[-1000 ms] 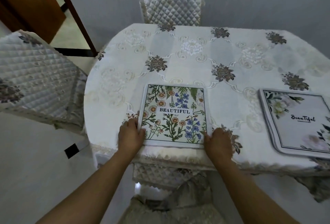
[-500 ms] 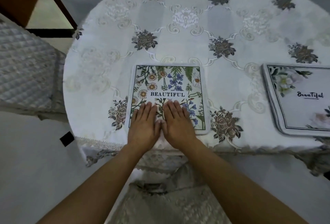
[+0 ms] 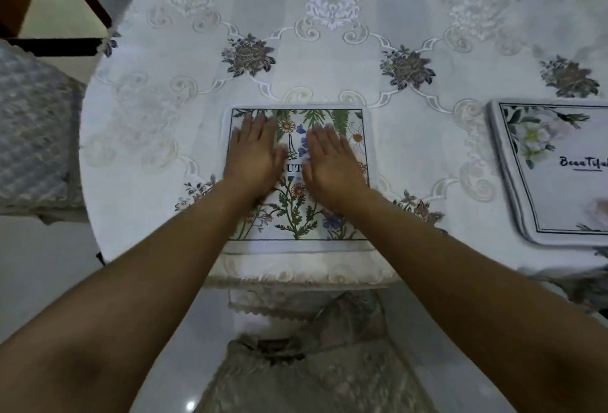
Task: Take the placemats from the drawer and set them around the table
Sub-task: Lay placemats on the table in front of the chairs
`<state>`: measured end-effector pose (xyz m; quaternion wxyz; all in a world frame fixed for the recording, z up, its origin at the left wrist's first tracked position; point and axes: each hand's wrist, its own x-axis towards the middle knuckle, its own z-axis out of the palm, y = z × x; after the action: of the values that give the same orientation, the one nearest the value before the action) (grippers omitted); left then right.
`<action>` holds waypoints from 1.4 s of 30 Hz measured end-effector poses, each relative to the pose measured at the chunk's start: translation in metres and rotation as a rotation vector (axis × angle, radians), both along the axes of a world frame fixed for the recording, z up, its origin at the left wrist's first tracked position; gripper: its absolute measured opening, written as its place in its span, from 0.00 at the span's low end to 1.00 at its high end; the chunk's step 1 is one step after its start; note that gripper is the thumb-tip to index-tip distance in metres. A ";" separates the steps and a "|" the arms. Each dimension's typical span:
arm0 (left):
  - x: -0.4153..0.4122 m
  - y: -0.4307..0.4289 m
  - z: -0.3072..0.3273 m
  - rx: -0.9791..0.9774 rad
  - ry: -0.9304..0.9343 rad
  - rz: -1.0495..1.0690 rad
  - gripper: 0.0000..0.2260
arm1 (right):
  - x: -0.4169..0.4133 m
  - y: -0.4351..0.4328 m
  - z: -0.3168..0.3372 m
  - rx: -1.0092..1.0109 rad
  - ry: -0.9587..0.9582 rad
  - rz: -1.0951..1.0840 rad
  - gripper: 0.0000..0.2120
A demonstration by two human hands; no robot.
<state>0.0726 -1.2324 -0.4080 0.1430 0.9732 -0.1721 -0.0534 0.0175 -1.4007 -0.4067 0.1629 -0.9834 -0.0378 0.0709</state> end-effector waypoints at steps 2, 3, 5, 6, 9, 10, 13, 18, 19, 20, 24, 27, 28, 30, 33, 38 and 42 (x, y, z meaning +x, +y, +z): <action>0.032 -0.023 -0.001 0.057 0.005 -0.106 0.27 | 0.040 0.009 0.001 -0.010 0.032 0.071 0.32; 0.045 -0.028 -0.002 0.094 0.012 -0.154 0.28 | 0.056 0.010 0.001 -0.012 0.055 0.100 0.33; 0.065 -0.030 -0.007 0.111 0.028 -0.165 0.27 | 0.079 0.006 -0.002 -0.014 0.082 0.130 0.33; 0.070 -0.028 -0.010 0.103 0.016 -0.150 0.26 | 0.084 0.003 -0.005 -0.026 0.067 0.141 0.32; 0.071 -0.017 -0.017 0.068 -0.037 -0.165 0.25 | 0.083 -0.010 -0.017 -0.076 -0.013 0.172 0.31; 0.071 -0.012 -0.018 0.061 -0.045 -0.184 0.25 | 0.082 -0.017 -0.020 -0.081 -0.027 0.165 0.32; 0.074 0.013 -0.017 0.077 -0.047 -0.191 0.25 | 0.077 -0.051 -0.026 -0.069 -0.058 0.057 0.32; 0.058 0.049 -0.015 0.050 -0.032 -0.082 0.26 | 0.053 -0.087 -0.027 -0.041 -0.062 -0.081 0.34; 0.051 0.048 -0.014 0.042 -0.028 -0.064 0.26 | 0.045 -0.084 -0.027 -0.054 -0.056 -0.101 0.34; 0.041 0.047 -0.015 0.037 -0.020 -0.045 0.27 | 0.034 -0.080 -0.028 -0.072 -0.053 -0.113 0.33; -0.022 0.051 -0.017 0.030 0.004 -0.023 0.29 | -0.038 -0.059 -0.025 -0.056 -0.050 -0.112 0.31; -0.074 0.059 -0.010 0.044 0.045 -0.039 0.29 | -0.095 -0.046 -0.012 -0.043 0.030 -0.123 0.31; -0.088 0.061 -0.009 0.070 0.078 -0.035 0.30 | -0.108 -0.041 -0.008 -0.058 0.080 -0.121 0.31; -0.108 0.064 0.002 0.158 0.141 -0.055 0.30 | -0.123 -0.036 0.008 -0.087 0.184 -0.107 0.31; -0.115 0.059 0.034 0.244 0.181 -0.124 0.27 | -0.123 -0.035 0.050 -0.104 0.340 -0.110 0.26; -0.122 0.035 0.121 0.162 0.006 -0.145 0.11 | -0.149 -0.044 0.131 -0.068 0.197 -0.272 0.13; -0.146 0.018 0.169 0.088 -0.042 -0.176 0.10 | -0.202 -0.064 0.168 -0.088 0.103 -0.328 0.09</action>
<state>-0.0736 -1.2146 -0.2388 0.0913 0.9605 -0.2575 -0.0530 -0.1846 -1.4648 -0.2388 0.1308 -0.9776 0.1349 0.0952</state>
